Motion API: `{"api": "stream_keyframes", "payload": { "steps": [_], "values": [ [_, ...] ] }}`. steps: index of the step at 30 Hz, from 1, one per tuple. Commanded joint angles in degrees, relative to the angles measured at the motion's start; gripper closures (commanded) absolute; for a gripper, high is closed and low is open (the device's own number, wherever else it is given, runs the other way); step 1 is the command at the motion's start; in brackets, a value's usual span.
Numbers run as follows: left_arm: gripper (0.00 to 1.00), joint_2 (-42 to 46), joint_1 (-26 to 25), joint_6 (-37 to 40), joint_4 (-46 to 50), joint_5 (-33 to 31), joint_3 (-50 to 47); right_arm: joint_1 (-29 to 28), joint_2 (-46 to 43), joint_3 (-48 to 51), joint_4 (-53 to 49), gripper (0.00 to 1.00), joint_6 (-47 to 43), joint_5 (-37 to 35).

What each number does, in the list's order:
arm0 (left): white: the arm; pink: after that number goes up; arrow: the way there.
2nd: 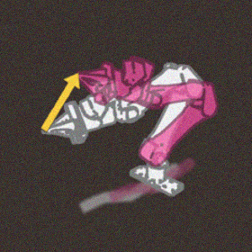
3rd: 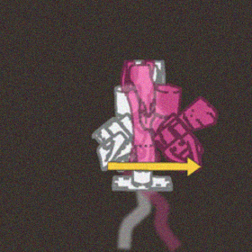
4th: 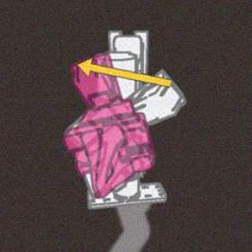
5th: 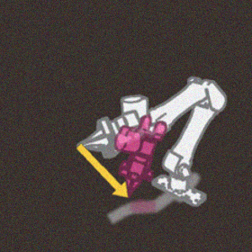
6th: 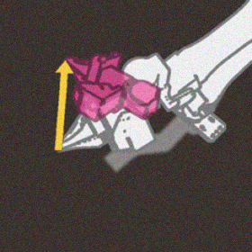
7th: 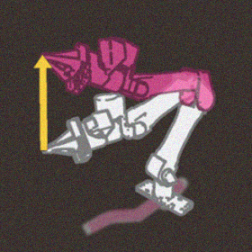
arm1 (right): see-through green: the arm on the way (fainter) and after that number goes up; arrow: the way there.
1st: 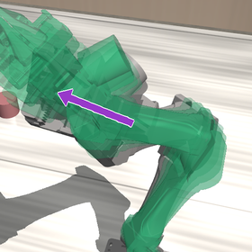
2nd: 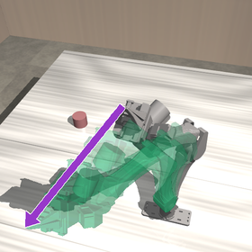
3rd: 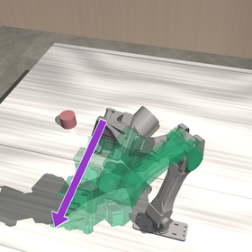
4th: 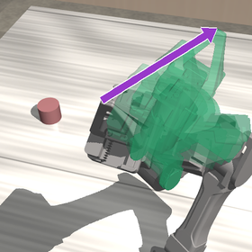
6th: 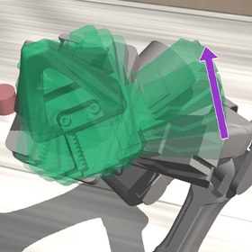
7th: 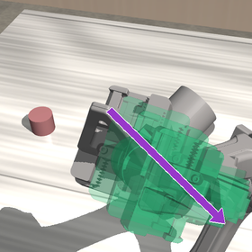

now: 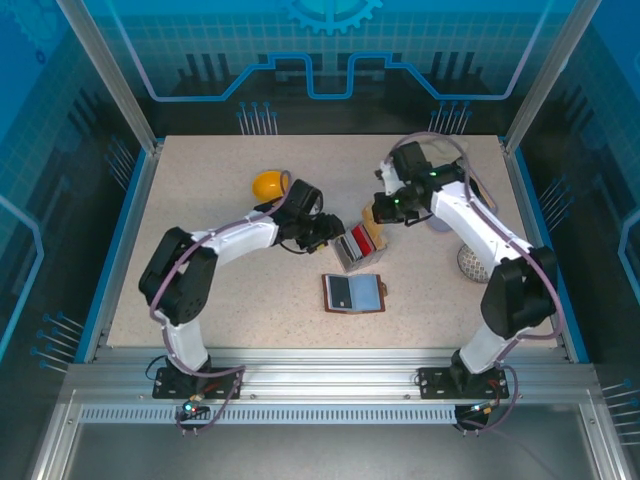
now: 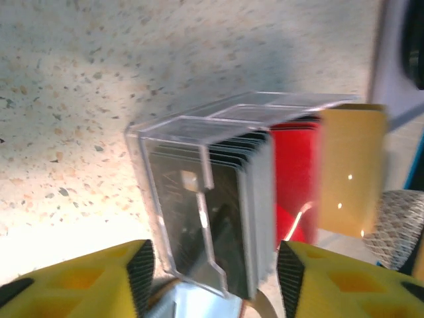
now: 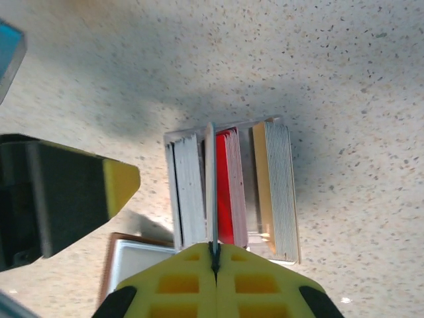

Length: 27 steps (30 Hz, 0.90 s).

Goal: Put the credit cards into the card holder
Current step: Pick up several credit cards from the storage box, then pass several credit cards.

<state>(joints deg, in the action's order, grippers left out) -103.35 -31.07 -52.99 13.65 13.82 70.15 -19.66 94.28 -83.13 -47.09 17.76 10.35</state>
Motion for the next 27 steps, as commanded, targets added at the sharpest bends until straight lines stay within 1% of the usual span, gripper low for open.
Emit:
{"api": "stream_keyframes", "payload": {
  "steps": [1, 4, 7, 9, 12, 16, 17, 18, 21, 22, 27],
  "values": [
    [0.36, 6.55, 1.86, -4.15, -10.55, 4.24, -4.67, 4.15, -4.69, 4.35, 10.33, 0.96, 8.7, 18.07],
    [0.26, 8.08, 3.89, -10.57, -26.48, 11.56, -9.16, 7.07, -6.62, 8.02, 17.19, 0.96, 14.64, 26.69],
    [0.22, 6.38, 4.44, -15.46, -37.8, 17.52, -9.41, 8.86, -7.04, 9.05, 20.65, 0.96, 18.12, 31.8],
    [0.21, 4.58, 4.44, -17.35, -41.95, 20.16, -8.25, 9.2, -7.33, 9.47, 22.7, 0.96, 19.97, 33.78],
    [0.2, 2.29, 4.35, -20.2, -48.12, 22.14, -7.39, 9.25, -7.06, 9.98, 25.81, 0.96, 22.72, 36.34],
    [0.22, 0.14, 3.87, -21.24, -50.71, 24.79, -4.63, 9.2, -6.61, 10.62, 28.09, 0.95, 24.93, 37.55],
    [0.24, 0.17, 3.82, -21.35, -51.55, 24.91, -4.61, 9.2, -6.52, 10.8, 28.32, 0.95, 25.03, 37.85],
    [0.28, 0.27, 3.82, -21.2, -51.94, 25.08, -4.63, 9.14, -6.4, 10.88, 28.39, 0.95, 25.0, 37.77],
    [0.52, 0.64, 3.82, -21.45, -53.73, 25.7, -4.65, 9.19, -5.91, 11.02, 27.77, 0.93, 24.57, 37.61],
    [0.58, 0.82, 3.89, -21.67, -54.15, 25.69, -4.68, 9.12, -5.64, 11.06, 27.47, 0.93, 24.39, 37.71],
    [0.79, 1.61, 3.83, -21.7, -54.78, 25.95, -4.94, 9.29, -5.42, 11.33, 25.75, 0.9, 23.0, 36.63]
  ]
}}
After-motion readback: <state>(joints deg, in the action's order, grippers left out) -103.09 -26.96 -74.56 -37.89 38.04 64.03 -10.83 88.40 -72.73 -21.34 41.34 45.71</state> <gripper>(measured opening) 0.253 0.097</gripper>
